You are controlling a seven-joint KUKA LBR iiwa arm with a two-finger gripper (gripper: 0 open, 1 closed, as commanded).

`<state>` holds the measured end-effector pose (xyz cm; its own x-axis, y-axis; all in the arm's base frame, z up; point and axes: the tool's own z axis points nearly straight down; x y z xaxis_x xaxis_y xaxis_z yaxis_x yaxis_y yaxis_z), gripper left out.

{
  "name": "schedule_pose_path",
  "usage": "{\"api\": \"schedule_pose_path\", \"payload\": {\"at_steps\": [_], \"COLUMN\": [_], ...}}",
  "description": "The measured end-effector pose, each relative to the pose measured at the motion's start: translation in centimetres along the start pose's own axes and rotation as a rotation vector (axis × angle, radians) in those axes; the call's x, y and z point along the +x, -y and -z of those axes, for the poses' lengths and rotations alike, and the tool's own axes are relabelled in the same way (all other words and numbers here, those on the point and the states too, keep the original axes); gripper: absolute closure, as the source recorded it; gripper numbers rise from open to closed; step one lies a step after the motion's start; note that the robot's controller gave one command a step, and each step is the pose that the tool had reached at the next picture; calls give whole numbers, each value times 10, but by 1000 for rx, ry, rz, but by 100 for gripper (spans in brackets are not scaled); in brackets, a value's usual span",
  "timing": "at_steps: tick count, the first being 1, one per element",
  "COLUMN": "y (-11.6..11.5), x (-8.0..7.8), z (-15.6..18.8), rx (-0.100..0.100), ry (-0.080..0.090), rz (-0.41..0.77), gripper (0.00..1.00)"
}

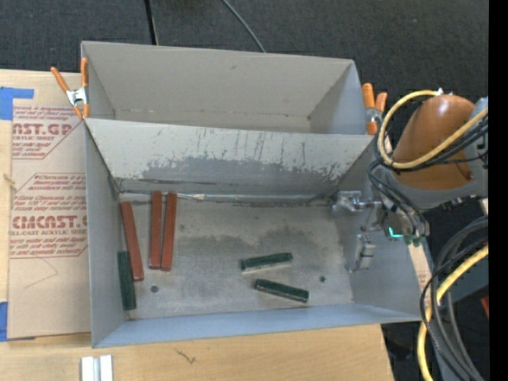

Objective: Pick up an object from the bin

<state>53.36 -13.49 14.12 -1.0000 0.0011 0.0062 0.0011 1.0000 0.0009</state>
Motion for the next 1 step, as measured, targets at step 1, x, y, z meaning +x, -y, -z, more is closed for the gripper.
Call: {"api": "schedule_pose_path", "payload": {"at_steps": [1], "y": [0], "x": [-2], "z": [4], "rx": [1], "ry": [7], "rz": [2], "gripper": [0]}}
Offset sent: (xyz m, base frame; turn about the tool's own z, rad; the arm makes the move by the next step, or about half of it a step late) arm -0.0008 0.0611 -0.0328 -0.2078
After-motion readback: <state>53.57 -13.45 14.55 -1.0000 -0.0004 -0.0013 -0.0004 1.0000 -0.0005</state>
